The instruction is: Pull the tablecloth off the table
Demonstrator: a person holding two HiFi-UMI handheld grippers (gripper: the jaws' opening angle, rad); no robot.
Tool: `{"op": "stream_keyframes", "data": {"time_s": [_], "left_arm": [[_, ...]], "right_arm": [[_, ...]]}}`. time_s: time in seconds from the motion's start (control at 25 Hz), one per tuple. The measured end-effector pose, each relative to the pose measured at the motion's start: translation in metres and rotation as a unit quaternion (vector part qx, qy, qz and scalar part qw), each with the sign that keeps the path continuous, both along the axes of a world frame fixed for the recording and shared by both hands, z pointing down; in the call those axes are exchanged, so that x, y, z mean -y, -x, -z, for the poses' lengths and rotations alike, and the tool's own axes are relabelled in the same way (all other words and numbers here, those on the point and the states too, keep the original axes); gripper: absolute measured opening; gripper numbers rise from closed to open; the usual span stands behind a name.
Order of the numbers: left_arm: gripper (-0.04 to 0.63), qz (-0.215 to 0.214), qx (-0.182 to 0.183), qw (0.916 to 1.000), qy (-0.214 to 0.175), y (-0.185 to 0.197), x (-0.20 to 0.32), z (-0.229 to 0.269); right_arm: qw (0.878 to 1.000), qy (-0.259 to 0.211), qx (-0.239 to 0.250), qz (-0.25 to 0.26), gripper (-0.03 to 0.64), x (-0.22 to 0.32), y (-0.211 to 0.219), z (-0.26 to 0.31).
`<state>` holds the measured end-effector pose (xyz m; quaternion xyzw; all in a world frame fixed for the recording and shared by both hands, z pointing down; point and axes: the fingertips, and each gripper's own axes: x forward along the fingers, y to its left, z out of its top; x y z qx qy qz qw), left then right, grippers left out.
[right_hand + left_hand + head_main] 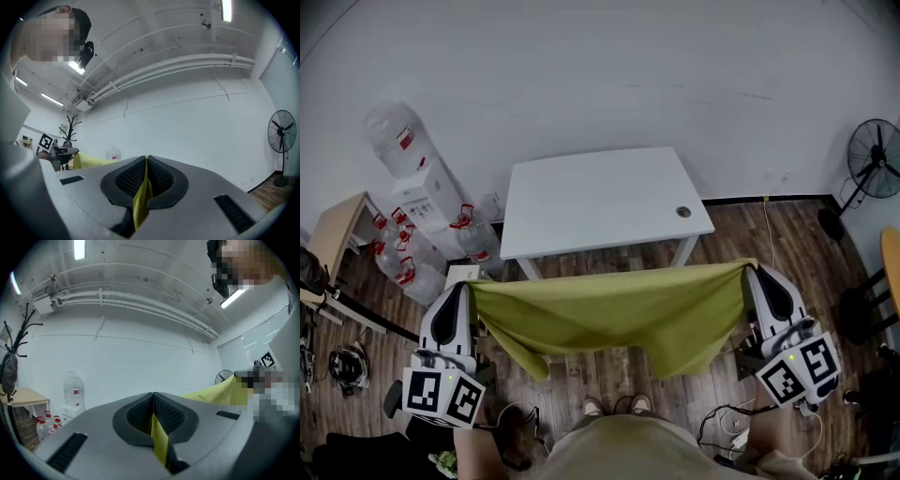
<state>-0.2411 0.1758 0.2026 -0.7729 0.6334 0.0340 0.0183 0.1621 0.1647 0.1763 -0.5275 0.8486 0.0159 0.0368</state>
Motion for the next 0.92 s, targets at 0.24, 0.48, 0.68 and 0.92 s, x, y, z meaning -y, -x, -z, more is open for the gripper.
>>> {"op": "stream_keyframes", "data": {"time_s": [0.24, 0.48, 0.68, 0.92], "left_arm": [[0.018, -0.002, -0.001, 1.0000, -0.001, 0.0031, -0.0024, 0.0024], [0.018, -0.011, -0.001, 0.9999, -0.001, 0.0013, -0.0035, 0.0028], [0.018, -0.012, 0.000, 0.9999, 0.004, -0.0004, -0.0078, -0.0012], [0.018, -0.014, 0.003, 0.9999, 0.007, 0.0022, -0.0091, -0.0002]], "right_arm": [[1.000, -0.007, -0.001, 0.004, 0.034, 0.0006, 0.0035, 0.0064], [1.000, -0.005, -0.001, 0.004, 0.034, -0.0005, 0.0021, 0.0056], [1.000, -0.001, -0.001, 0.003, 0.034, -0.0058, 0.0004, 0.0003], [1.000, -0.001, 0.000, 0.002, 0.034, -0.0064, 0.0026, 0.0027]]}}
